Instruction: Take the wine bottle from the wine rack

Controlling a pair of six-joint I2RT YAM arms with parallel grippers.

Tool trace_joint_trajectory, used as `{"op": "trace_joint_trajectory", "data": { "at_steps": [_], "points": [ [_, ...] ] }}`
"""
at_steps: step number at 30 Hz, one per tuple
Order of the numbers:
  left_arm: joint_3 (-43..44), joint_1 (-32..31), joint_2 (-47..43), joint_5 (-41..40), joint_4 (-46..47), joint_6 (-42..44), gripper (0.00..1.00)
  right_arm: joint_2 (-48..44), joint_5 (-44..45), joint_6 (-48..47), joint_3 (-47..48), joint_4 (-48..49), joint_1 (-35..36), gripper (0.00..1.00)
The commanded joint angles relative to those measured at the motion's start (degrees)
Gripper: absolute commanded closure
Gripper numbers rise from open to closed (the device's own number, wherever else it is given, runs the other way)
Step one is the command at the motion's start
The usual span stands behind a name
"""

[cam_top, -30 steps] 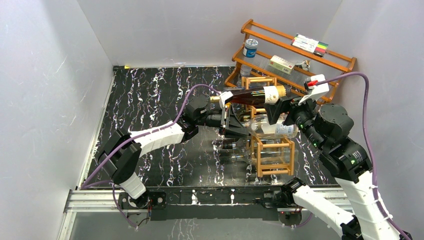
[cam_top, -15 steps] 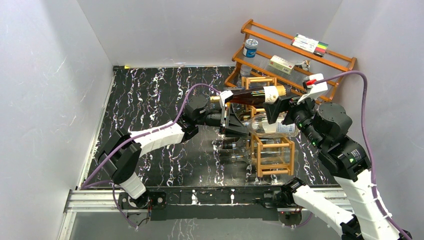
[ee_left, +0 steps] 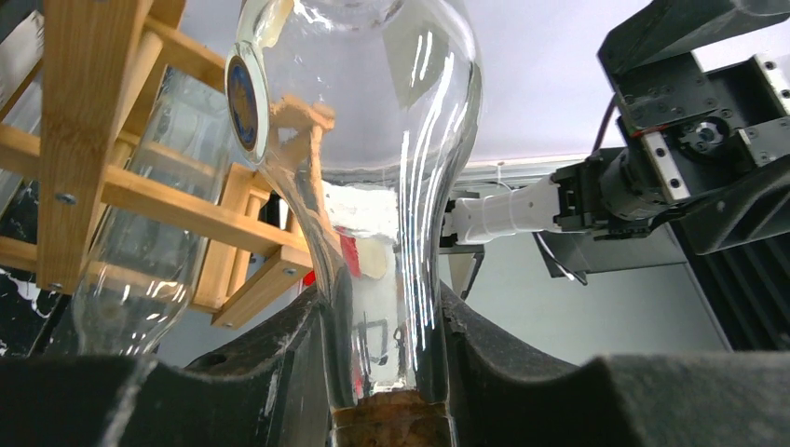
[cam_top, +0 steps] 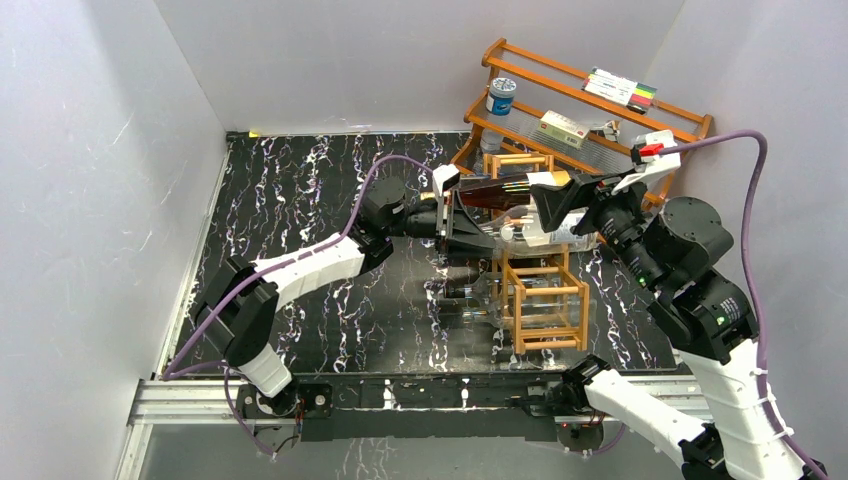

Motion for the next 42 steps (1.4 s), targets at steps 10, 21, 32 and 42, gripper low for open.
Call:
{"op": "trace_joint_trajectory", "data": {
  "at_steps": [10, 21, 32, 42],
  "points": [
    [11.87, 8.51, -8.37, 2.67, 12.16, -3.73, 1.00, 0.92, 1.00, 0.65, 5.83, 4.48, 0.40, 0.02],
    [12.40, 24.04, -10.47, 4.46, 11.99, -7.96, 1.00, 1.71, 1.31, -0.05, 6.70, 6.35, 0.41, 0.02],
    [0.53, 38.82, -19.22, 4.55, 11.96, -9.55, 1.00, 7.85, -3.28, -2.21, 5.13, 6.84, 0.41, 0.02],
    [-10.05, 44.86, -29.14, 7.68, 1.03, -2.07, 1.00, 11.57, -8.32, -3.33, 3.19, 10.77, 0.40, 0.02]
  ]
}}
